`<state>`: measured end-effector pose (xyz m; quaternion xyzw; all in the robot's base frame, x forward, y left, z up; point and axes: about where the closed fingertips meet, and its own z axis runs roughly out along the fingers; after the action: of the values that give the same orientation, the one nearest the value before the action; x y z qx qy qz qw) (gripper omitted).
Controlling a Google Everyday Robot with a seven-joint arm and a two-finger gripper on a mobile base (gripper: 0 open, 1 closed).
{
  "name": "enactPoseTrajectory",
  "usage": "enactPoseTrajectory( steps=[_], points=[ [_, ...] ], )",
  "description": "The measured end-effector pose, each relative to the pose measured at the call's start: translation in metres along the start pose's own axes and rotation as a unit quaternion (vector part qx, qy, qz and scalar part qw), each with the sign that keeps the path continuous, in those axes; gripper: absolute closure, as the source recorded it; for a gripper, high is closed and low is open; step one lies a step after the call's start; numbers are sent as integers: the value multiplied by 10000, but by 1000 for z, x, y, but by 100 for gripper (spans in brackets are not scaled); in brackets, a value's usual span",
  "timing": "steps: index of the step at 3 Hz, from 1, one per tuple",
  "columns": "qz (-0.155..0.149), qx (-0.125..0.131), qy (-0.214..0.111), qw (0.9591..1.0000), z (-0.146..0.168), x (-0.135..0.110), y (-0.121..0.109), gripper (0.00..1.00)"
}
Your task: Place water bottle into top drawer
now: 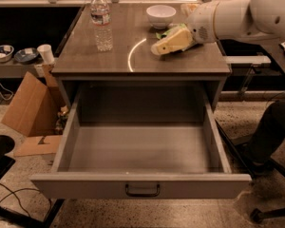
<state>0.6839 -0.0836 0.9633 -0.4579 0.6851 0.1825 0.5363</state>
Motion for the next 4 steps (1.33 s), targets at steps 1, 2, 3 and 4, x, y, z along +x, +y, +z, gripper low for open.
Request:
enactPoseTrajectory(
  steps=[1, 2, 3, 4],
  points=[
    [63, -190, -417, 9989, 54, -16, -10, 0],
    [202, -236, -319, 9990, 116, -25, -15, 0],
    [463, -82, -249, 9986, 152, -27, -30, 0],
    [628, 37, -361, 9974, 184, -37, -43, 0]
  ],
)
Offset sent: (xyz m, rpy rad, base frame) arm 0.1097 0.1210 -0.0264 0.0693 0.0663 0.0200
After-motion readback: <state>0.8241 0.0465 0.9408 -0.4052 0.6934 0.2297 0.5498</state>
